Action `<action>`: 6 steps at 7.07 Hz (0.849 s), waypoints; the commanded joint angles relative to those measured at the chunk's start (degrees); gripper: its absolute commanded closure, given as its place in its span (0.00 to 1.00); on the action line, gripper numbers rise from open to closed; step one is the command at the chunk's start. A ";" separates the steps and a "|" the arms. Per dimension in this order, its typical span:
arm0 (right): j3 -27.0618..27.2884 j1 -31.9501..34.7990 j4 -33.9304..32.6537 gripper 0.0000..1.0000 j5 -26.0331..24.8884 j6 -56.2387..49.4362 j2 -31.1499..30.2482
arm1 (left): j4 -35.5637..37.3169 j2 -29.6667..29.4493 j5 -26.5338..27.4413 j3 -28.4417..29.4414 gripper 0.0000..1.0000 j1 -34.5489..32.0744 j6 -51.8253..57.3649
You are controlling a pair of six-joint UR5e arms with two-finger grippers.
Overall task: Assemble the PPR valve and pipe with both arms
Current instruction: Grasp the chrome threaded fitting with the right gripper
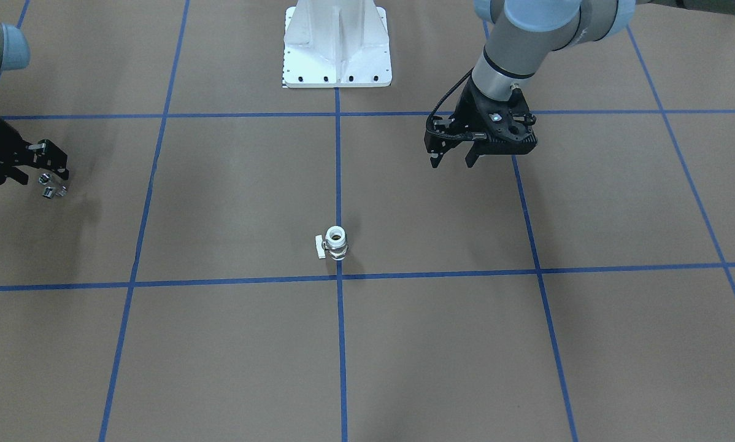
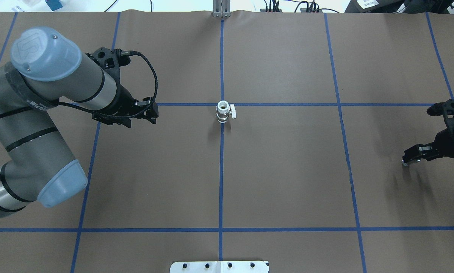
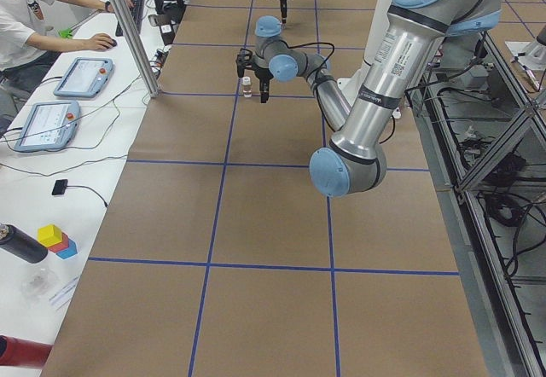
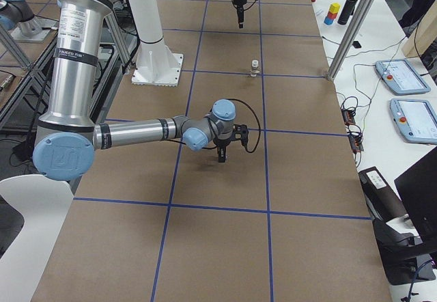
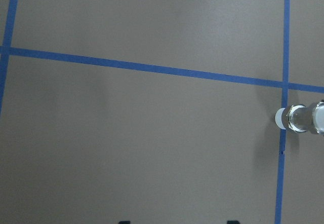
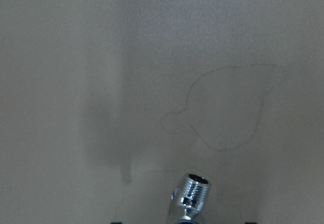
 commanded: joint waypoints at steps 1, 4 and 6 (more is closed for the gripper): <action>-0.05 -0.04 0.00 0.63 -0.04 0.00 0.00 | 0.09 0.00 0.00 0.00 0.29 0.00 0.00; -0.14 -0.04 0.00 0.84 0.05 -0.26 -0.36 | 0.00 -0.09 0.00 -0.17 0.29 -0.09 -0.26; 1.78 0.05 -0.09 0.98 0.05 0.09 0.43 | 0.09 -0.09 -0.09 -0.70 0.29 -0.52 -0.35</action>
